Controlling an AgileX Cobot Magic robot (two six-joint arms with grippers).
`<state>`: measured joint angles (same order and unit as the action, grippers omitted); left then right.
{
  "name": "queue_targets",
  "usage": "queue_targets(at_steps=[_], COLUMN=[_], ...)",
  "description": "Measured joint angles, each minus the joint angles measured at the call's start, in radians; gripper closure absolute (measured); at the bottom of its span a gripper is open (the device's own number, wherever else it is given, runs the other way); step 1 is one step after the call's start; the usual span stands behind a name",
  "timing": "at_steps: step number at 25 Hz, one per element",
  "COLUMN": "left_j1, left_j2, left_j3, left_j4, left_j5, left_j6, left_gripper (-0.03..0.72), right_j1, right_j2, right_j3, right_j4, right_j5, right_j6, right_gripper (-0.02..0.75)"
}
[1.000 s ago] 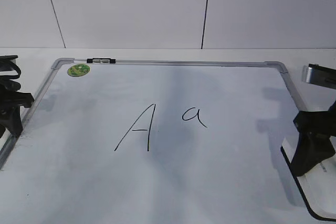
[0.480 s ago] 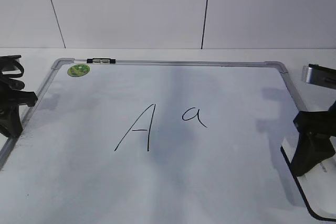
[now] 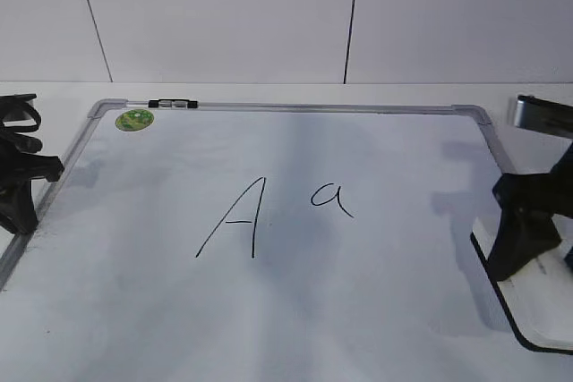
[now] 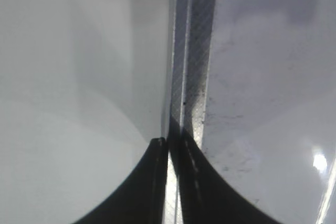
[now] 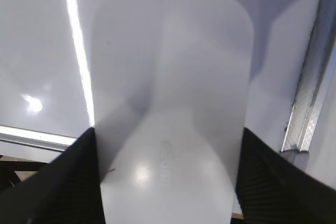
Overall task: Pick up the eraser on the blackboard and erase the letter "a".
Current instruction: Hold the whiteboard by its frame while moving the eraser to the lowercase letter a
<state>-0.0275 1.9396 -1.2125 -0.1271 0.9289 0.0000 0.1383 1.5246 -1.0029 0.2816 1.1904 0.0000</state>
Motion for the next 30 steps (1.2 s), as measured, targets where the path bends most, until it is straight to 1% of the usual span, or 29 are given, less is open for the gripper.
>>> queue_targets(at_steps=[6,8,14,19,23,30], left_j1=[0.0,0.0,0.0,0.0,0.0,0.0], left_j2=[0.0,0.0,0.0,0.0,0.0,0.0], left_j3=[0.0,0.0,0.0,0.0,0.0,-0.002], left_j4=[-0.003,-0.005,-0.006,-0.008,-0.008,-0.008], left_j5=[0.002,0.002,0.002,0.002,0.002,0.006], left_j6=[0.0,0.0,0.0,0.0,0.0,0.0], left_gripper=[0.643,0.643,0.643,0.643,0.643,0.643], right_j1=[0.002,0.023,0.165,0.249,0.29,0.297], right_j2=[0.108,0.149,0.276,0.369,0.449,0.548], right_j3=[-0.137,-0.191,-0.393,-0.541,-0.592,-0.643], right_j4=[-0.002,-0.033,-0.172,-0.203,-0.205,-0.207], right_j5=[0.014,0.016,0.021,0.023,0.024,0.025], right_j6=[0.0,0.009,0.087,0.11,0.11,0.112], right_gripper=[0.18,0.18,0.18,0.18,0.18,0.18])
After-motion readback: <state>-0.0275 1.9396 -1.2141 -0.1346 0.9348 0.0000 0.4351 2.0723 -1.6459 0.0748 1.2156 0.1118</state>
